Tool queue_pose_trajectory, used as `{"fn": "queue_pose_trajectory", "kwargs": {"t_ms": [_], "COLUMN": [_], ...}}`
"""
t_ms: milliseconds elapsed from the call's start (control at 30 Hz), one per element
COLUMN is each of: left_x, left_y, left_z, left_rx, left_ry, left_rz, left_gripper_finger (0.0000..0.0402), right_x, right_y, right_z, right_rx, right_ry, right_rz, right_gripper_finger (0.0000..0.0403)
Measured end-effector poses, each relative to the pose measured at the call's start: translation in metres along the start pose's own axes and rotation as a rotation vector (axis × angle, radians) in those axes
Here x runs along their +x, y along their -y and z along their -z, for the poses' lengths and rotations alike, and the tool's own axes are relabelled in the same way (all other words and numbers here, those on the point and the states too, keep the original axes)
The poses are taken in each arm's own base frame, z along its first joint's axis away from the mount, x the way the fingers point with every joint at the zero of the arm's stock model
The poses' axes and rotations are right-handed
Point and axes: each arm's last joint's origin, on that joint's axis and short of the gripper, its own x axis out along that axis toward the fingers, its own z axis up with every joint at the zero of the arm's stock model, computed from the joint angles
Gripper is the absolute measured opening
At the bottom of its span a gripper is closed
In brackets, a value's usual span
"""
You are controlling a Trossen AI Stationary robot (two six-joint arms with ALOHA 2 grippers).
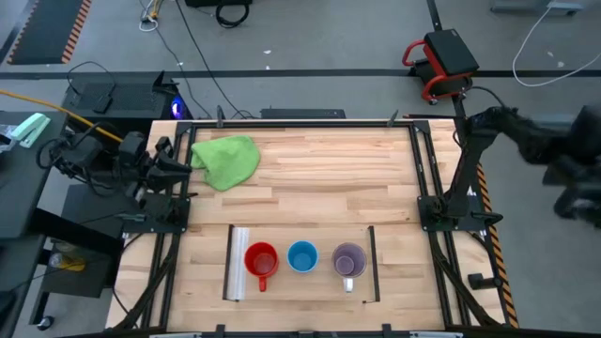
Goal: Stack small to large cups/mugs on shelf
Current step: Return to Home Position
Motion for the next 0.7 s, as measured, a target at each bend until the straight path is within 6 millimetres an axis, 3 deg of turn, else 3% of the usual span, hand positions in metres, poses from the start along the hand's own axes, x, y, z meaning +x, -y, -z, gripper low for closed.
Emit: {"fn": "queue_pose_trajectory", "kwargs": {"t_ms": [100,300,400,500,700], "left_x": [-0.003,-0.007,-0.009,-0.009,-0.013], "left_y": [-0.001,-0.003,-0.004,-0.005,-0.007], "left_z": [-0.001,-0.001,0.0,0.0,-0.001], "left_rx": [0.002,0.008,0.007,0.01,0.029], "left_ry": [0.009,0.004,-0.003,-0.004,0.007], "left_rz": [0.005,0.003,0.001,-0.009,-0.011], "left_gripper_finger": [0.0085,0.0091,0.0089,0.0084,0.0086], "right_x": [-0.02,-0.086,-0.112,-0.132,-0.154], "right_y": [-0.001,-0.001,0.001,-0.001,-0.002], "right_z": [0.029,0.075,0.088,0.094,0.104], "right_rx": [-0.023,-0.044,-0.03,-0.082,-0.088], "right_ry": [0.049,0.191,0.225,0.234,0.231], "right_rz": [0.015,0.074,0.131,0.081,0.095], "right_gripper_finger": [0.0088,0.0088,0.0088,0.0088,0.0088]}}
